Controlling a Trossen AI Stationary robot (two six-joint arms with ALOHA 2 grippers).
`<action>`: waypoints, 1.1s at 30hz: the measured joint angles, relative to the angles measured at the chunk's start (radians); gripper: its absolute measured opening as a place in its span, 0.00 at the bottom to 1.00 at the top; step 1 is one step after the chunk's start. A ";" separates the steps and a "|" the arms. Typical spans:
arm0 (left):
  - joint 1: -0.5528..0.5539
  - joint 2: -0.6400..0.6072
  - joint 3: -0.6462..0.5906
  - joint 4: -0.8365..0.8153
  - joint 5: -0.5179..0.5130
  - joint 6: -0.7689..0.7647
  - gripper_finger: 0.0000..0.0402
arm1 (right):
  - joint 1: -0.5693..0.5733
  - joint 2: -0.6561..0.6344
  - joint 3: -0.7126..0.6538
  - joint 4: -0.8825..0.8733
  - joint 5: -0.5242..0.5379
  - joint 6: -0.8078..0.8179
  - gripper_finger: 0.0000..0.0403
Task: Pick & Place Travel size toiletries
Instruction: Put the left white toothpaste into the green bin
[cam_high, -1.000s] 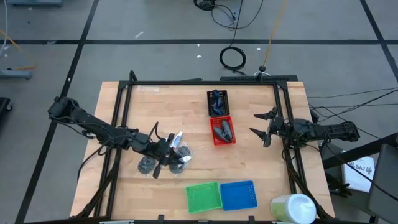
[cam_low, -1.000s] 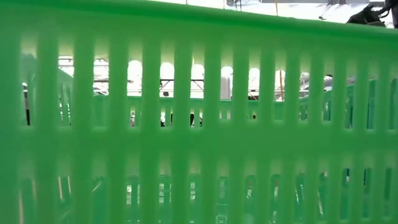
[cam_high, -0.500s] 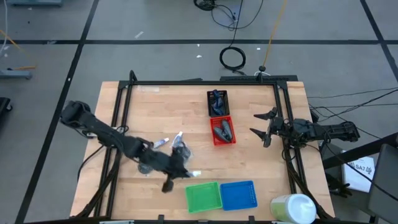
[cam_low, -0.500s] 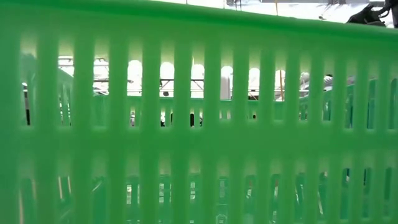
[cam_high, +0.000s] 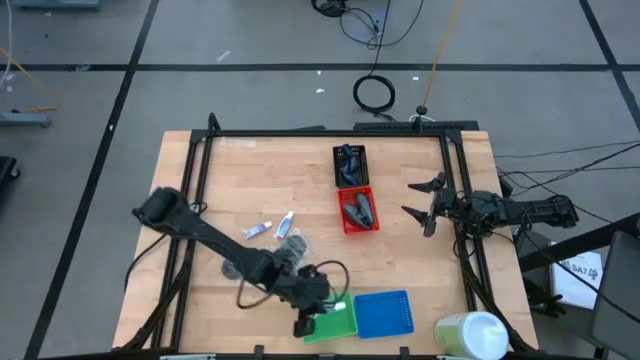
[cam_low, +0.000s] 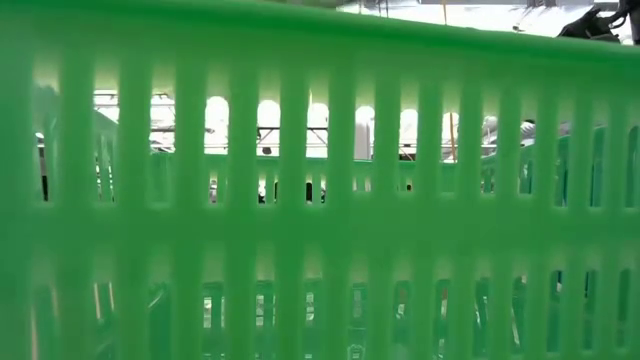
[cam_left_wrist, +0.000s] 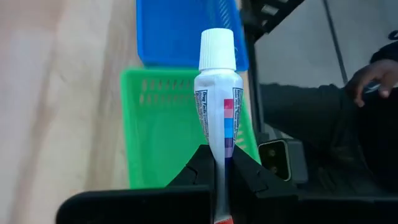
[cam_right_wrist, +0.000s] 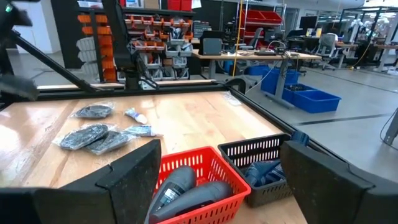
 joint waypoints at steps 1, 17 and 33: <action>0.000 0.020 0.014 -0.008 0.010 -0.016 0.01 | 0.000 0.000 0.000 0.000 0.000 0.000 0.79; 0.001 0.083 0.035 -0.057 0.170 -0.165 0.06 | 0.000 0.000 -0.001 0.005 0.000 0.000 0.79; 0.020 0.081 0.035 -0.058 0.217 -0.110 0.29 | 0.000 0.000 -0.001 0.006 0.000 0.000 0.79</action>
